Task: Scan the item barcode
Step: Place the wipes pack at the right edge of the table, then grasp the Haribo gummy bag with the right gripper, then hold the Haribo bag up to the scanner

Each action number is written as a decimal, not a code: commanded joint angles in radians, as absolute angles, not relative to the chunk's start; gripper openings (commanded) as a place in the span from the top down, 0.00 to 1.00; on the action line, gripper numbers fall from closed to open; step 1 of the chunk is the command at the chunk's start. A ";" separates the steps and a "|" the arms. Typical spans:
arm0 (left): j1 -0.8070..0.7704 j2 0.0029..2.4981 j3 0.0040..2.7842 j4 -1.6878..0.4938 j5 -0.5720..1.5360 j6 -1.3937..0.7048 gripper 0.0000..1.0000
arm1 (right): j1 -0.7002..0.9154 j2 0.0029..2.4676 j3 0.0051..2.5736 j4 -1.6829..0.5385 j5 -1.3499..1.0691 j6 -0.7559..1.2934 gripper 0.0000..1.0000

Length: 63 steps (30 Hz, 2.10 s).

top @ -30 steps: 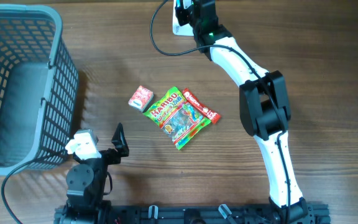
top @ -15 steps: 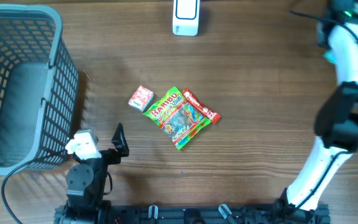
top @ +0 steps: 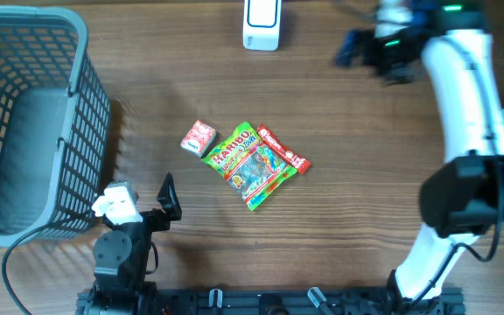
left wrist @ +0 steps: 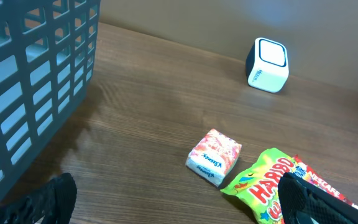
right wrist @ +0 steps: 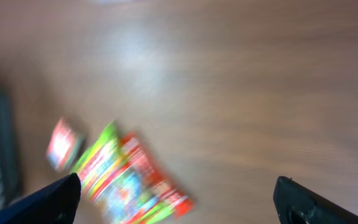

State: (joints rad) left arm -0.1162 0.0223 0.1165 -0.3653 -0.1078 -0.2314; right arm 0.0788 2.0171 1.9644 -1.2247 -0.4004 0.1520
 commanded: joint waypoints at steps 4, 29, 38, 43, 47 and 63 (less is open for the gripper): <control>-0.120 0.019 0.110 -0.361 -0.114 -0.244 0.00 | 0.488 2.038 1.725 -1.179 -0.142 0.157 0.05; -0.120 0.019 0.110 -0.361 -0.114 -0.244 0.00 | 0.664 2.184 1.695 -1.102 -0.621 0.090 0.96; -0.120 0.020 0.110 -0.361 -0.114 -0.244 0.00 | 0.423 2.163 1.858 -1.301 -1.155 0.936 0.96; -0.120 0.020 0.110 -0.361 -0.114 -0.244 0.00 | 0.423 2.162 1.861 -1.136 -1.059 0.639 0.96; -0.120 0.020 0.110 -0.361 -0.114 -0.244 0.00 | 0.439 2.075 1.990 -1.108 -0.279 0.645 0.95; -0.120 0.020 0.110 -0.361 -0.114 -0.244 0.00 | 0.443 2.484 1.992 0.262 0.525 0.281 0.95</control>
State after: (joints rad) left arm -0.1162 0.0223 0.1165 -0.3653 -0.1078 -0.2314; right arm 0.4561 2.4393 1.9694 0.1883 0.4503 0.3058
